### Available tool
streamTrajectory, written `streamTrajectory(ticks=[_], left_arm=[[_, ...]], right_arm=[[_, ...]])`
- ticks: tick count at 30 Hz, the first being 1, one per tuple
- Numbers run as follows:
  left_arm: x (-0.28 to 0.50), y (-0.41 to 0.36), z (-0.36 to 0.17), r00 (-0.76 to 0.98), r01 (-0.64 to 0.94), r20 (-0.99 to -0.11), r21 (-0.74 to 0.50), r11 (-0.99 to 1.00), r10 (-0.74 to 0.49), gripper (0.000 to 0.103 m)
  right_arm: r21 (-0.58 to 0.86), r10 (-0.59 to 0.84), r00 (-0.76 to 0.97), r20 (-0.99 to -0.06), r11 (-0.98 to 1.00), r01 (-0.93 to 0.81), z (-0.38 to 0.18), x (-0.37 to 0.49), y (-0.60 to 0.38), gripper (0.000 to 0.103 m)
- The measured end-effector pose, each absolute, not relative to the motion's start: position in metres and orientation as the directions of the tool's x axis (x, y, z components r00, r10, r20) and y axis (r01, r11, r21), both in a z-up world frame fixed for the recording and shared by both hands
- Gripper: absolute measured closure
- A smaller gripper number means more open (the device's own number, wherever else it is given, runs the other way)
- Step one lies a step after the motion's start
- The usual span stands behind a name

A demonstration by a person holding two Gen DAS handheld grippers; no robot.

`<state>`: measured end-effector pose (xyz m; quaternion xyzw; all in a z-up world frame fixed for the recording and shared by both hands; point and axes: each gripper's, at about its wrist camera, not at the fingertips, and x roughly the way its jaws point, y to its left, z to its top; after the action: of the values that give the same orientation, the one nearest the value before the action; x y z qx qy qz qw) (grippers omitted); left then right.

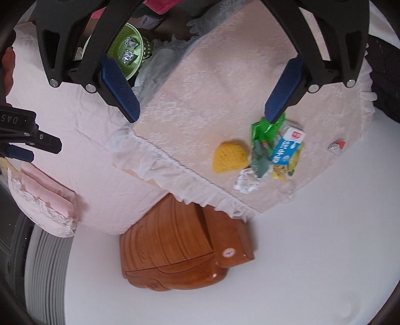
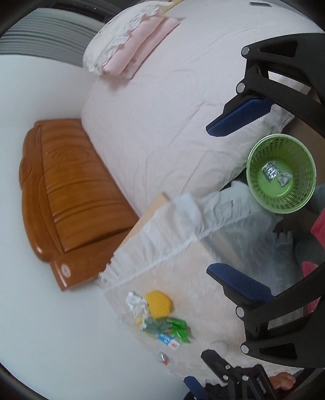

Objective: Collect trash
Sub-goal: 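Move both tools back toward the table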

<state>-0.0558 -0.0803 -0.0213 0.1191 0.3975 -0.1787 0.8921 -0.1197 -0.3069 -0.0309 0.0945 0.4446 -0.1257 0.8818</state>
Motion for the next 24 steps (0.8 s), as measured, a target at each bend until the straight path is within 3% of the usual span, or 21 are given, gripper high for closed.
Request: streamTrajectory(ticks=[11, 19, 24], left_arm=[[-0.037, 0.014, -0.038, 0.61, 0.21, -0.783, 0.01, 0.978, -0.123, 0.007], [-0.03, 0.039, -0.06, 0.571, 0.173, -0.815, 0.003, 0.985, -0.097, 0.007], [-0.018, 0.049, -0.102, 0.495, 0.156, -0.863, -0.025, 0.987, -0.1, 0.007]], right_arm=[[0.088, 0.007, 0.606, -0.795, 0.991, 0.104, -0.022, -0.06, -0.207, 0.002], [0.089, 0.031, 0.575, -0.818, 0.993, 0.072, -0.032, -0.05, -0.178, 0.002], [0.097, 0.038, 0.543, -0.839, 0.992, 0.08, -0.044, -0.044, -0.169, 0.002]])
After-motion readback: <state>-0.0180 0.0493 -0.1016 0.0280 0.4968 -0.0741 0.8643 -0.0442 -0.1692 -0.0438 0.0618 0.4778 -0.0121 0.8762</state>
